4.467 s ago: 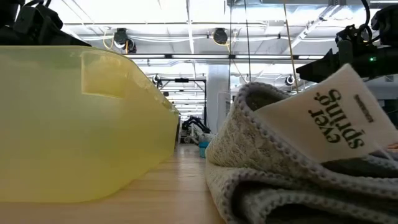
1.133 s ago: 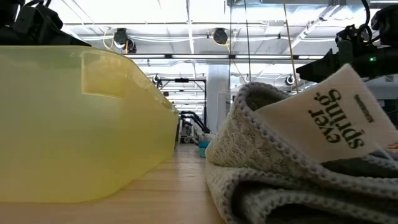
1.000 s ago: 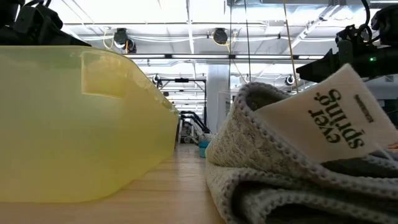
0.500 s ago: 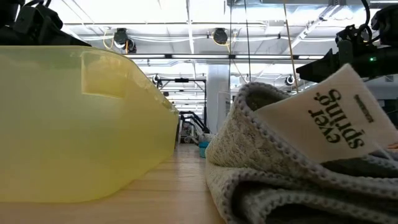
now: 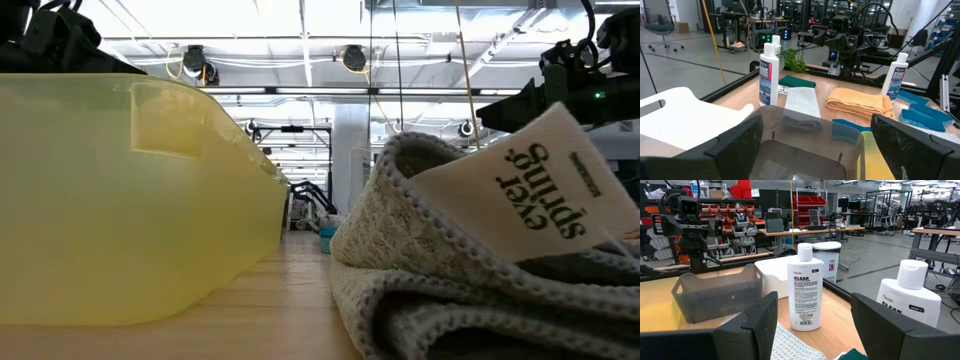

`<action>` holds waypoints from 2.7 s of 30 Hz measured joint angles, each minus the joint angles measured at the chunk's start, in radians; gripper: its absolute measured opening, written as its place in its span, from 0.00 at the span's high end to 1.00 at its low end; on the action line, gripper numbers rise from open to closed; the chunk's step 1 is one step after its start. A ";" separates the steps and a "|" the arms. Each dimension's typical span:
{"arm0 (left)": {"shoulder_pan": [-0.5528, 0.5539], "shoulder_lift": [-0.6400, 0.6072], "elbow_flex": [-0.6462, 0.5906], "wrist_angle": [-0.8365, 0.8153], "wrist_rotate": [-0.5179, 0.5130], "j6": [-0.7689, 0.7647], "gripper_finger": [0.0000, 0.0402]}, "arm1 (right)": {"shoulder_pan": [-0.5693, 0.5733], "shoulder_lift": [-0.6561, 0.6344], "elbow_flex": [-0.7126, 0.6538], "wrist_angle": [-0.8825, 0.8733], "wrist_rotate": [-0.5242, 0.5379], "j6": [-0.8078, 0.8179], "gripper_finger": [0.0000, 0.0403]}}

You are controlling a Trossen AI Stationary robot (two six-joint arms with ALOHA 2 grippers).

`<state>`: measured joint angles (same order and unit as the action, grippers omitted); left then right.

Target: Pick & Place Kitchen Items

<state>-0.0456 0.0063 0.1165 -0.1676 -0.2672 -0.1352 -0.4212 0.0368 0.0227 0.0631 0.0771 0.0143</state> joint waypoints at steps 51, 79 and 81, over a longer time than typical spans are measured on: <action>0.000 0.000 0.000 0.000 0.000 0.000 0.07 | 0.000 0.000 0.000 0.047 -0.001 0.023 0.45; 0.000 0.000 0.000 0.000 0.000 0.000 0.07 | -0.087 0.418 0.233 -0.230 0.017 0.511 0.27; 0.000 0.000 0.000 0.000 0.000 0.000 0.07 | -0.110 0.521 0.314 -0.349 0.004 0.545 0.21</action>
<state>-0.0453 0.0065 0.1167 -0.1677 -0.2673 -0.1350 -0.5316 0.5581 0.3371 -0.2861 0.0808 0.5590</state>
